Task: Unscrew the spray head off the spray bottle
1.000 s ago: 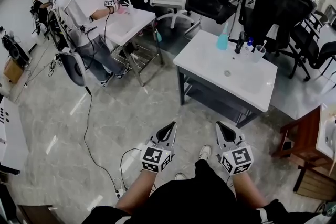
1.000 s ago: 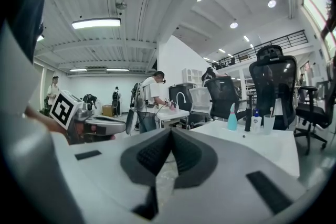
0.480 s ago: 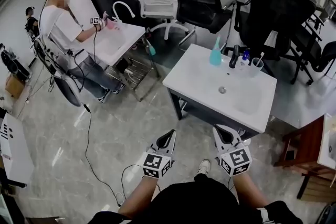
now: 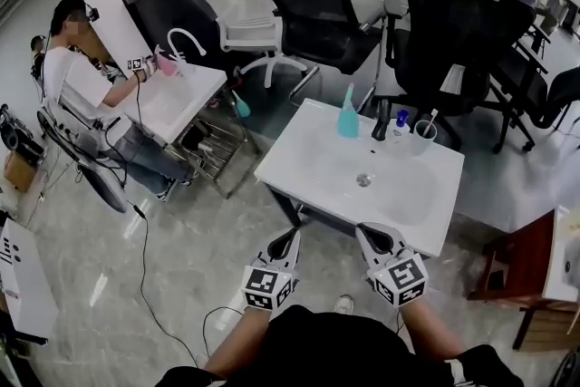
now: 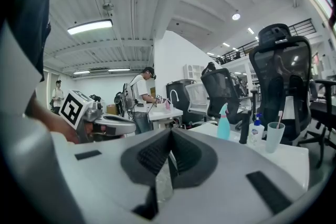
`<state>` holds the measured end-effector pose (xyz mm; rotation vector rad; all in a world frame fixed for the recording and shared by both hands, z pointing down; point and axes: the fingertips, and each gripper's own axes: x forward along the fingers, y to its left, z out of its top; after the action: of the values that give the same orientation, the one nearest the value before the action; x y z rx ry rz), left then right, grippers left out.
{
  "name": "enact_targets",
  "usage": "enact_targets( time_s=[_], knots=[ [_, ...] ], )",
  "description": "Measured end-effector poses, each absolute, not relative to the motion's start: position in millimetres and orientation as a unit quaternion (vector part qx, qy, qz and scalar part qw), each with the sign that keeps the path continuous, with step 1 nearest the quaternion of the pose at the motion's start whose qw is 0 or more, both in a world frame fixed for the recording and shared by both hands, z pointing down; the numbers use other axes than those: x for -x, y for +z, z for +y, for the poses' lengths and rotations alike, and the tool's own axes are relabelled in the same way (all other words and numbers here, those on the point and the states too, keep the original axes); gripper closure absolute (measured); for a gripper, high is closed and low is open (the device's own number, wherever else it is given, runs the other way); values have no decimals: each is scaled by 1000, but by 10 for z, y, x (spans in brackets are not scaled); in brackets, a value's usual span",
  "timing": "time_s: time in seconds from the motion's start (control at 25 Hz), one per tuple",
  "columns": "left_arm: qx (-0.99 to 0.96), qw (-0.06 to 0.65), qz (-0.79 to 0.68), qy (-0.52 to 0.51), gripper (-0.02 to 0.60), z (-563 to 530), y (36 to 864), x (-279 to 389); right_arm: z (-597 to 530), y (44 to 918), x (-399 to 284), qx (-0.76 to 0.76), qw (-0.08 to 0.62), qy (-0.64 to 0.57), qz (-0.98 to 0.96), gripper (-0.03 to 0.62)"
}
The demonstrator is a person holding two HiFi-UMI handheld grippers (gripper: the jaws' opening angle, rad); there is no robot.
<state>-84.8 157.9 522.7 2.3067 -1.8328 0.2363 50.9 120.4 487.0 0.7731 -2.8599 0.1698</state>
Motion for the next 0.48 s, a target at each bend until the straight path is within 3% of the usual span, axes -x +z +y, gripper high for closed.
enact_targets(
  time_s=[0.48],
  knots=[
    [-802, 102, -583, 77, 565, 641, 5396, 928, 457, 5067, -497, -296, 102, 78, -946, 588]
  ],
)
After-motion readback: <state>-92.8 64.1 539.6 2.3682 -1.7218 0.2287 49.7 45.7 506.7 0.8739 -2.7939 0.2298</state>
